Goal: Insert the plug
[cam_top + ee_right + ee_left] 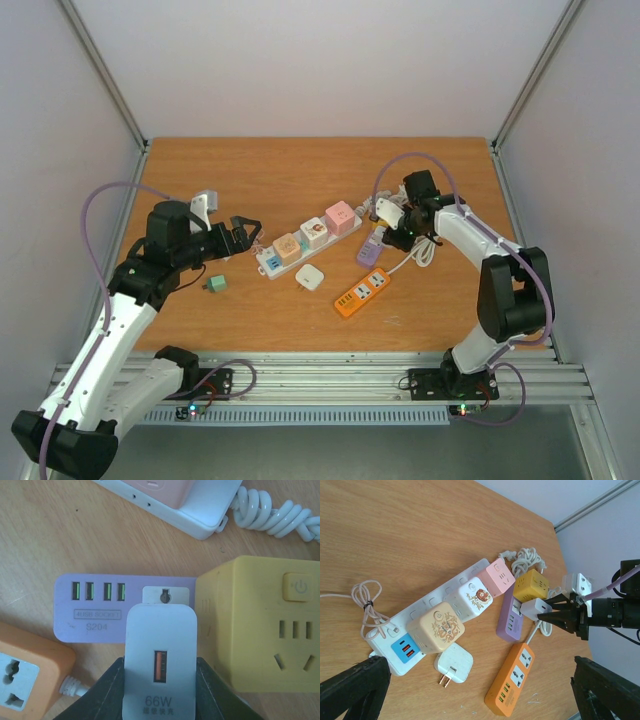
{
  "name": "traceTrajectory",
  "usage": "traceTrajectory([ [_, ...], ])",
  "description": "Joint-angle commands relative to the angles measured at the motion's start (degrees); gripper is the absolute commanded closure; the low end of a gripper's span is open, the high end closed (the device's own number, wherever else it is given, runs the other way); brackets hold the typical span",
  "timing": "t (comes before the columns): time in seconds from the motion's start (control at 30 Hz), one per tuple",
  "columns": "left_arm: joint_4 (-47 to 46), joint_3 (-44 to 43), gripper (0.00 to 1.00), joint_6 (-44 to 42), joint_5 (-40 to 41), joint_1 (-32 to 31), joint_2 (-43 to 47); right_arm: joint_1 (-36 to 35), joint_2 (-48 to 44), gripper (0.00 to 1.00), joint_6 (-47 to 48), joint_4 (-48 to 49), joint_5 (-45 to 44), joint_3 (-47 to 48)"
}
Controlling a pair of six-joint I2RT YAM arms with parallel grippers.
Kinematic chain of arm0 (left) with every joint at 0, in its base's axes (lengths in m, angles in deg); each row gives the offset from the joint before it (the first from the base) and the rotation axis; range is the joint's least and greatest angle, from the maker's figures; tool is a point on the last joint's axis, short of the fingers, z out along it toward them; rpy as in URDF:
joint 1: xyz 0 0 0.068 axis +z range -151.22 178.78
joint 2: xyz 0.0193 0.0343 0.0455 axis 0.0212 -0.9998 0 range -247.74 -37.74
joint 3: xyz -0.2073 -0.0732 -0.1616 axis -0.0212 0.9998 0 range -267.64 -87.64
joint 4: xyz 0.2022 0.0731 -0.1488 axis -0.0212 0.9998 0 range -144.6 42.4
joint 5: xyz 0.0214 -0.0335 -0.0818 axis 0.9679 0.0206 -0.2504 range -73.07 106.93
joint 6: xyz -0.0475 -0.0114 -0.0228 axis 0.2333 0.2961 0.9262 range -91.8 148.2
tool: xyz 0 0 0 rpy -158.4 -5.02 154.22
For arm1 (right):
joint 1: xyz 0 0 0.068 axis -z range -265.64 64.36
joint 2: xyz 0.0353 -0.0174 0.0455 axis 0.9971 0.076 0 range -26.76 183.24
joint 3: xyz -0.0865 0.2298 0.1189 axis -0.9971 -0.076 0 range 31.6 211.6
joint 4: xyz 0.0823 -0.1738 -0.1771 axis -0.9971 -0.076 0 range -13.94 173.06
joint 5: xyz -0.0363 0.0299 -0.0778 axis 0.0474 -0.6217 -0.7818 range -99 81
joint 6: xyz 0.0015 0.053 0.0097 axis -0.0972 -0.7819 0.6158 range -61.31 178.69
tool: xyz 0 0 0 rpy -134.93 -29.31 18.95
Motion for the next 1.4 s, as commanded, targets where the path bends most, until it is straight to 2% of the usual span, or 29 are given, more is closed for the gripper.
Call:
traceTrajectory([
  [0.0,-1.3,-0.33,0.01,-1.09,0.29,0.25,0.26,-0.61,1.32,0.85,1.64,-0.19,-1.08,-0.73],
  [0.23,-1.41,-0.24,0.01,-1.16,0.37,0.21,0.18,-2.24,2.08,0.82,3.08,2.02,-7.39,-2.65],
  [0.53,-1.27,-0.15,0.01,-1.2,0.31,0.25,0.34,-2.65,5.69,0.75,3.57,-0.69,-9.11,-1.96],
  [0.97,-1.48,-0.24,0.01,-1.42,-0.58,0.19,-0.17,-2.65,1.15,0.45,0.81,-1.55,-9.07,1.09],
  [1.37,-0.63,-0.75,0.01,-1.5,-0.43,0.25,-0.03,-2.65,-3.37,0.3,-3.77,-0.07,-5.82,2.73],
])
